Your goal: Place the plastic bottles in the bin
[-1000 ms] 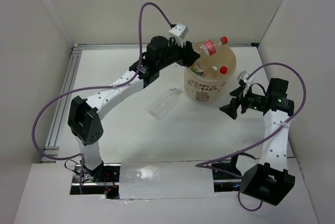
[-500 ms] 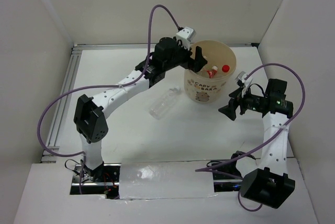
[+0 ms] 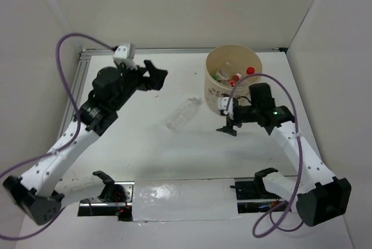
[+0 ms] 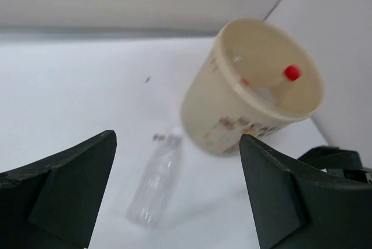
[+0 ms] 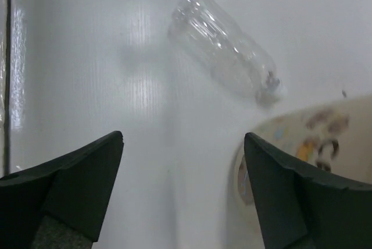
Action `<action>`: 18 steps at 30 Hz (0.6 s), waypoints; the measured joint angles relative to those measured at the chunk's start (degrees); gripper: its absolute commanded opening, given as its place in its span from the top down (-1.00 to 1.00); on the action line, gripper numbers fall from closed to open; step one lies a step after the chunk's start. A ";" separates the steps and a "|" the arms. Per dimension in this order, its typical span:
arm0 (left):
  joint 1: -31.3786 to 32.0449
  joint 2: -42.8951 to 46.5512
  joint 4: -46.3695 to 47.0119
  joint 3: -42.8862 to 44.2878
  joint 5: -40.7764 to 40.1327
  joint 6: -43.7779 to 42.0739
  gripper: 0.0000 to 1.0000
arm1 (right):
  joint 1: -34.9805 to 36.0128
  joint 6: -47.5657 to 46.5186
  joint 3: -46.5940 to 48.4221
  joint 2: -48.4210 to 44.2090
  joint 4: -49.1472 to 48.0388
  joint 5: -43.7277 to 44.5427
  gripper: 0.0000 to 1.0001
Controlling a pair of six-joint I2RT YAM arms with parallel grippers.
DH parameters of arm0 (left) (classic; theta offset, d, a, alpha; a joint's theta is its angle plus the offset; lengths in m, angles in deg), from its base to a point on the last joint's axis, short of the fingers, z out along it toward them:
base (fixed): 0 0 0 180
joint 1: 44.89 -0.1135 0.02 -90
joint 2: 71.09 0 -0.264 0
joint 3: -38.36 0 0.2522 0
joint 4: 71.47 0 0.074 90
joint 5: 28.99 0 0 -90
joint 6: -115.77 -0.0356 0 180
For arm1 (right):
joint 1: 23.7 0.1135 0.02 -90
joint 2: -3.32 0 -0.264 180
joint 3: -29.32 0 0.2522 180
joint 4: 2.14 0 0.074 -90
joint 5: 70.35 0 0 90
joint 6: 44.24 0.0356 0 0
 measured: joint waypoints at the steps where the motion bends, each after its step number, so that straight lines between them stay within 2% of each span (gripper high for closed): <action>1: -1.18 3.56 -1.66 -3.76 -1.18 1.03 -0.99 | 3.65 -0.48 0.00 1.29 -2.05 2.25 -1.00; 3: -2.86 8.61 -4.70 -9.88 -2.45 3.28 -0.99 | 10.82 -1.53 0.02 4.98 -6.95 7.19 -1.00; 7: -5.75 14.32 -10.84 -21.05 -3.72 6.91 -0.99 | 19.65 -5.18 0.35 13.73 -17.66 18.12 -1.00; 9: -6.78 17.09 -14.27 -25.46 -3.93 8.61 -0.99 | 23.39 -7.17 0.79 18.60 -19.39 20.02 -1.00; 12: -8.24 22.60 -17.79 -29.22 -3.91 10.32 -0.99 | 26.45 -12.81 3.50 26.69 -22.23 23.78 -1.00; 18: -10.40 28.13 -18.75 -30.21 -3.82 12.46 -0.99 | 26.99 -22.67 12.15 42.07 -23.47 27.56 -1.00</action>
